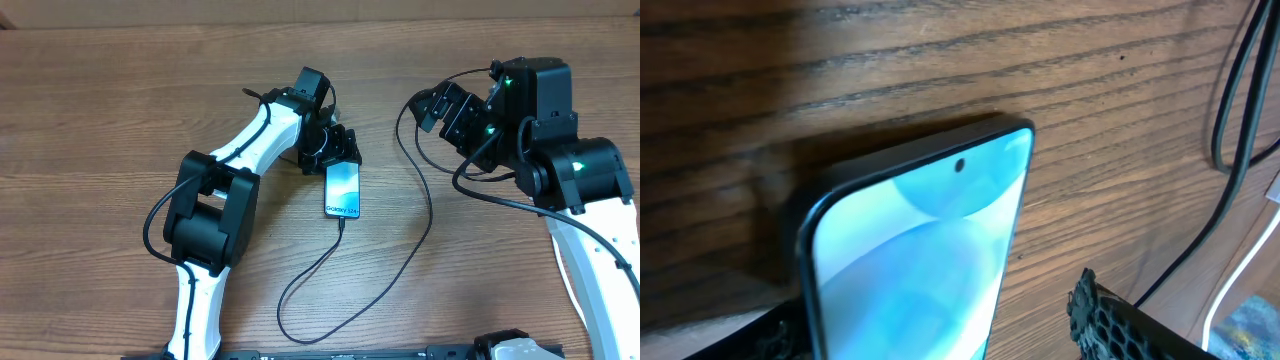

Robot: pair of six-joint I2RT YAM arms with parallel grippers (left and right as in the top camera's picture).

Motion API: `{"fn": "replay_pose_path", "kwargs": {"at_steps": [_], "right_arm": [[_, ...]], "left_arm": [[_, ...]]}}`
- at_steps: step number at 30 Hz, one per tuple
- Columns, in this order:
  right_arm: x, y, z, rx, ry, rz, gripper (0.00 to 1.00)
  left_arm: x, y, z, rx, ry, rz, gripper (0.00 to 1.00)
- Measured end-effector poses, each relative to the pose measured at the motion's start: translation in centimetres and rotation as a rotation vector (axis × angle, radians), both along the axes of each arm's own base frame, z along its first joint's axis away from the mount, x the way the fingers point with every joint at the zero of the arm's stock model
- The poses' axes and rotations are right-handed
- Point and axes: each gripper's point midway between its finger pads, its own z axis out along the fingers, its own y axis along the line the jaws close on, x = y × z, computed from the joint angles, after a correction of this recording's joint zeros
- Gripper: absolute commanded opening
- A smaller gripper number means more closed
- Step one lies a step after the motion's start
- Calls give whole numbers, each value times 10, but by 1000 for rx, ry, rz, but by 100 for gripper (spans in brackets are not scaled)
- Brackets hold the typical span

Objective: Plug charger to phone and switch on socket
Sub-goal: 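Lay the phone flat on the table with the left gripper, then open the left gripper and raise it away from the phone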

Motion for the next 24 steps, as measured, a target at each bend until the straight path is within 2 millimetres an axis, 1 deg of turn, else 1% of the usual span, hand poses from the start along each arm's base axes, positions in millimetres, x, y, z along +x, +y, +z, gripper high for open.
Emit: {"fn": "replay_pose_path", "kwargs": {"at_steps": [11, 16, 20, 24], "right_arm": [[0, 0, 0, 0, 0, 0, 100], [-2, 0, -1, -1, 9, 0, 100], [-2, 0, -2, -4, 11, 1, 100], [-2, -1, -2, -8, 10, -1, 100]], "left_arm": [[-3, 8, -2, 49, 9, 8, 78], [-2, 10, 1, 57, -2, 3, 100], [-4, 13, 3, 74, -6, -24, 99], [-13, 29, 1, 165, 14, -60, 99]]}}
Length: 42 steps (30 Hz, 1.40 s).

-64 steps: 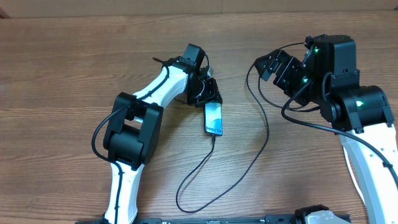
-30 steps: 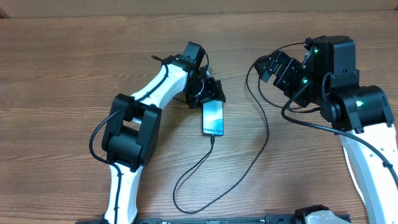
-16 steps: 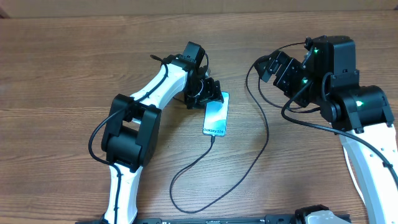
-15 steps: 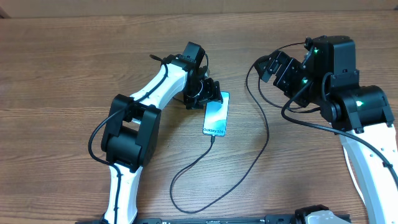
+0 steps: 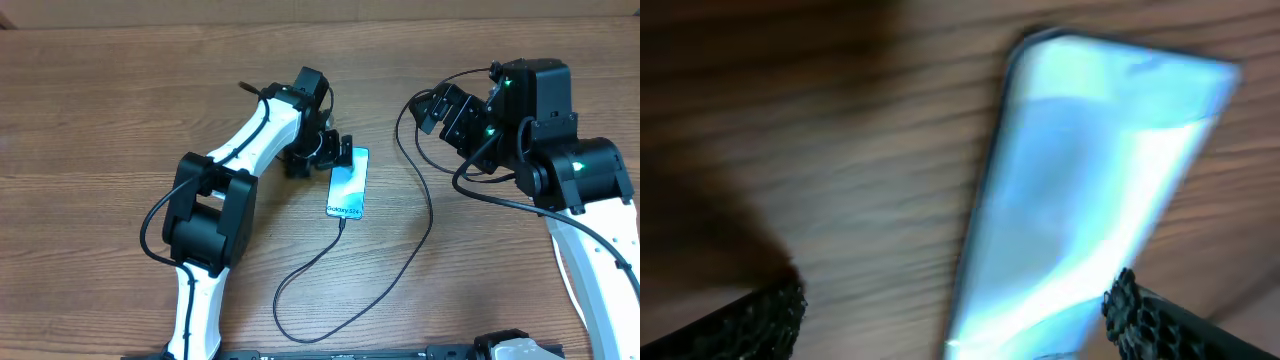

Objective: Plug charger to phone and switch on socket
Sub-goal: 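Open the left gripper and raise it away from the phone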

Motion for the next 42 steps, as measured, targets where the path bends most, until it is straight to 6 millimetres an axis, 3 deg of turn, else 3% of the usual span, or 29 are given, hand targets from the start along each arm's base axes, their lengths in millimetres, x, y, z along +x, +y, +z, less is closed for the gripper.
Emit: {"fn": "replay_pose_path", "kwargs": {"at_steps": [5, 10, 14, 18, 19, 23, 28, 31, 42], "right_arm": [[1, -1, 0, -6, -1, -5, 100], [2, -2, -2, -12, 3, -6, 100], [3, -1, -6, -14, 13, -7, 100], [4, -1, -7, -14, 16, -7, 100], [4, -2, -7, -15, 16, -7, 100], [4, -2, -7, -15, 16, -7, 100], [4, -1, -7, -15, 16, -7, 100], [4, -2, -7, -15, 17, -7, 100], [3, -2, -8, -16, 23, -7, 100]], "left_arm": [[-1, 37, 5, 215, -11, -22, 100], [10, 61, 41, 347, -97, -16, 100], [17, 71, 97, 369, -228, 8, 99], [13, 78, 169, 329, -386, 49, 99], [8, 81, 191, 313, -430, 60, 100], [-17, 93, 249, 268, -540, 90, 99], [-41, 105, 298, 215, -657, 122, 99], [-47, 107, 311, 201, -688, 130, 99], [-46, 107, 309, 202, -685, 129, 99]]}}
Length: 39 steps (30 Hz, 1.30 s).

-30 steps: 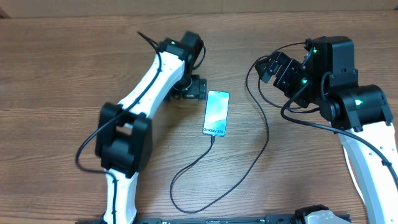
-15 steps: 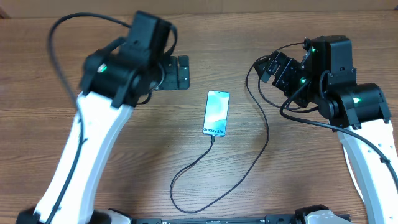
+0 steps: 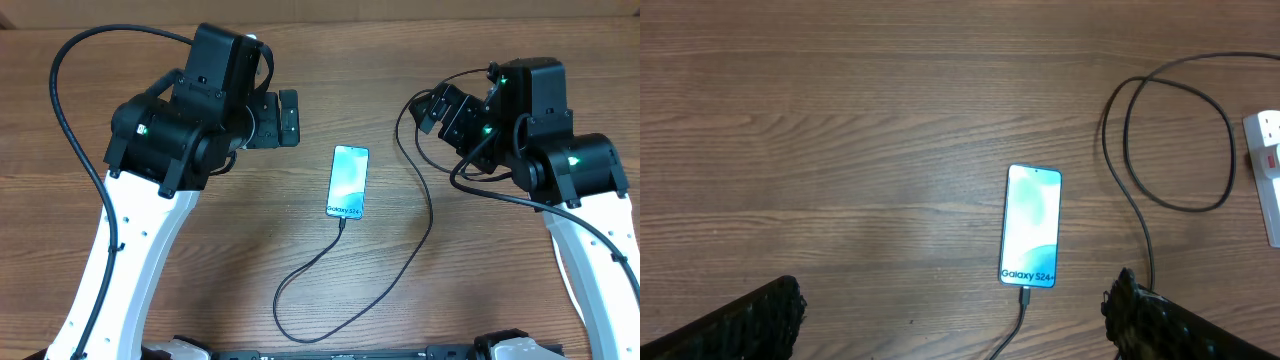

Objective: Plug charger to phone and switch on socket
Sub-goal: 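Open the left gripper and raise it away from the phone, then move the right gripper over the white power strip's switch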

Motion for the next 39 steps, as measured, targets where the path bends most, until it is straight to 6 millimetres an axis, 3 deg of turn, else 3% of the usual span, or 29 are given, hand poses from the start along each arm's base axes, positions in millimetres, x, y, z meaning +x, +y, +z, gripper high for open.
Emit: {"fn": "replay_pose_path", "kwargs": {"at_steps": [14, 19, 23, 28, 30, 31, 35, 39], "right_arm": [[-1, -1, -1, -17, -2, 18, 100], [3, -18, -1, -34, -14, 1, 100], [4, -53, -4, -36, -2, -24, 100], [1, -131, 5, -5, 23, -104, 100], [1, -175, 5, 0, 55, -155, 100], [2, -185, 4, 0, 64, -160, 100], [16, -225, -12, 15, 131, -158, 100], [43, -256, -39, 7, 154, -126, 100]], "left_arm": [[0, 0, 0, 0, 0, 0, 99], [0, 0, 0, 0, 0, 0, 99], [0, 0, 0, 0, 0, 0, 99], [0, 0, 0, 0, 0, 0, 99], [0, 0, 0, 0, -1, 0, 99], [0, 0, 0, 0, 0, 0, 99], [0, 0, 0, 2, -1, 1, 99], [0, 0, 0, 2, -1, 2, 99]]}}
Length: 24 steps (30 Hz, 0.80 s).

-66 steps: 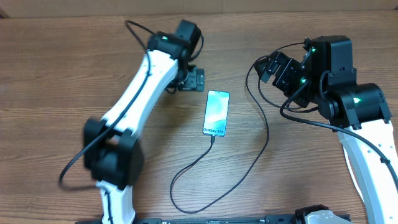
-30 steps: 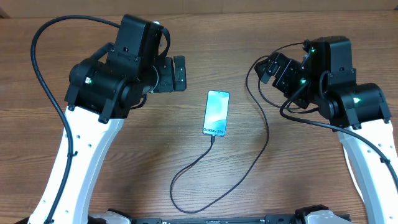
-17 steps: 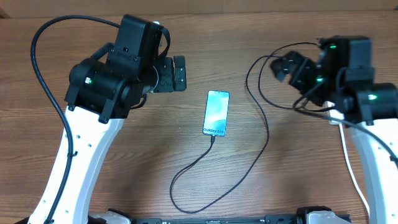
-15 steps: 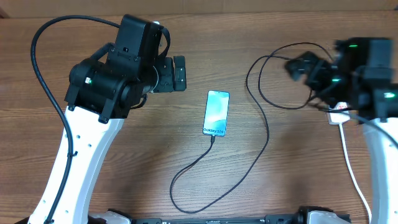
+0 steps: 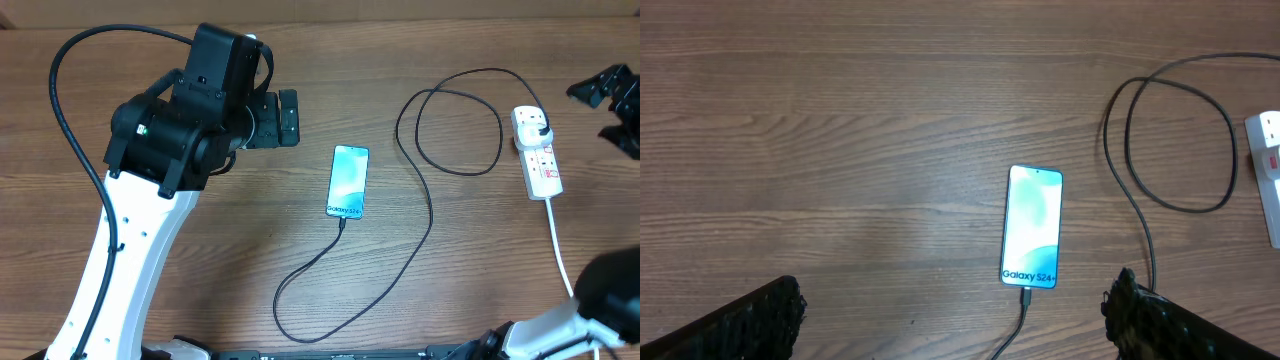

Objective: Plug charger to phone and switch on socket
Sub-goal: 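Move the right gripper over the white power strip's switch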

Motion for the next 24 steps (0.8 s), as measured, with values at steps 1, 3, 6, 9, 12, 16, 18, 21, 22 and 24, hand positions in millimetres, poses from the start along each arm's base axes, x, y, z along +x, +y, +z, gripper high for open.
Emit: {"fn": "replay_pose_path", "kwargs": {"at_steps": [1, 3, 6, 9, 12, 16, 18, 21, 22, 24], "right_arm": [[7, -7, -8, -8, -4, 4, 100], [18, -16, -19, -30, -14, 13, 100], [32, -28, -27, -74, -44, 19, 100], [39, -35, -25, -110, -72, 20, 100], [42, -42, -24, -151, -83, 13, 100], [47, -55, -27, -214, -91, -5, 100], [48, -57, -37, -223, -87, -9, 100], [48, -57, -64, -218, -65, -8, 100], [47, -54, -75, -210, -60, -4, 100], [47, -49, -93, -190, -55, 7, 100]], "left_arm": [[0, 0, 0, 0, 0, 0, 99], [0, 0, 0, 0, 0, 0, 99], [0, 0, 0, 0, 0, 0, 99], [0, 0, 0, 0, 0, 0, 99], [0, 0, 0, 0, 0, 0, 100], [0, 0, 0, 0, 0, 0, 99], [0, 0, 0, 0, 0, 0, 99], [0, 0, 0, 0, 0, 0, 99], [0, 0, 0, 0, 0, 0, 99], [0, 0, 0, 0, 0, 0, 99]]}}
